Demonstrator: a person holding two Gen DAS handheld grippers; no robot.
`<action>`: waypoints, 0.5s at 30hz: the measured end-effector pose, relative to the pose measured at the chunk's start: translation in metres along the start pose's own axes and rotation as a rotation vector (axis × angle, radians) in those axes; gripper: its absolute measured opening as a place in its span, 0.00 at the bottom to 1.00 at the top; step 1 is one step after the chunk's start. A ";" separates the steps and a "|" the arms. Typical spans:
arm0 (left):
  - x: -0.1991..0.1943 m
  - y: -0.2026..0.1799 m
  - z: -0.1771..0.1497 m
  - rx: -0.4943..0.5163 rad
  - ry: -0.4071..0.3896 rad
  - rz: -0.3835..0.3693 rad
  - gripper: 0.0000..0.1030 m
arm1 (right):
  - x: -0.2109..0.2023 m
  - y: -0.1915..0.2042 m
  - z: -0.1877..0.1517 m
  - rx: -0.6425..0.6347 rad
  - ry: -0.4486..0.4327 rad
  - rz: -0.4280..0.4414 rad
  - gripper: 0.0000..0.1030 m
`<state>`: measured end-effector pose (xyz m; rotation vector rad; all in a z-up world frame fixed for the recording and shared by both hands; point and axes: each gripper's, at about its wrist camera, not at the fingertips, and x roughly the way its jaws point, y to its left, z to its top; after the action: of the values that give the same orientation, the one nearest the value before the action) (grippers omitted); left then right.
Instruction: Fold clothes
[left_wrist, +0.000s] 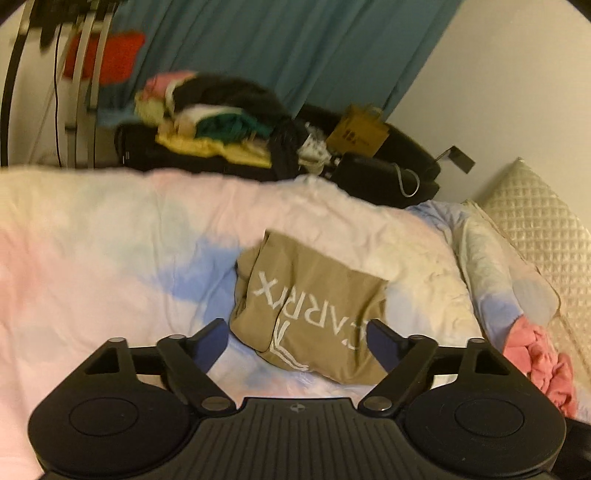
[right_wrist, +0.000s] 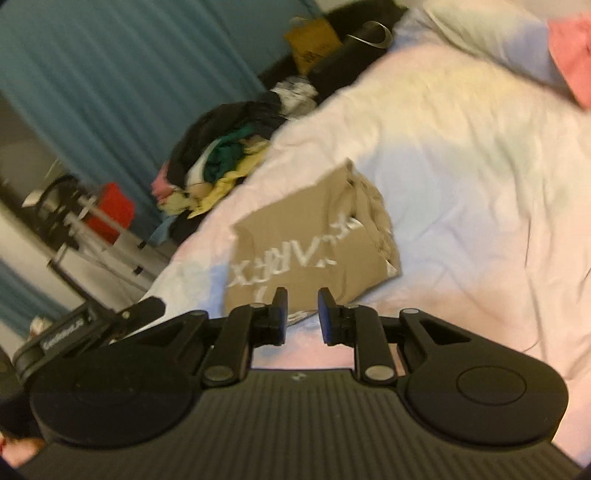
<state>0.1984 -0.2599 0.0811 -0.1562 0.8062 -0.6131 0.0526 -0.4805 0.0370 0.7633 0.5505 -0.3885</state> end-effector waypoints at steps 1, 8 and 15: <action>-0.014 -0.005 0.000 0.013 -0.013 0.003 0.86 | -0.013 0.005 0.002 -0.021 -0.013 0.009 0.22; -0.105 -0.027 -0.011 0.111 -0.122 0.012 0.98 | -0.094 0.029 -0.001 -0.125 -0.119 0.084 0.75; -0.163 -0.035 -0.054 0.204 -0.244 0.013 0.99 | -0.140 0.038 -0.032 -0.235 -0.174 0.124 0.75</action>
<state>0.0577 -0.1903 0.1586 -0.0379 0.5059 -0.6456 -0.0492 -0.4133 0.1217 0.5283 0.3752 -0.2667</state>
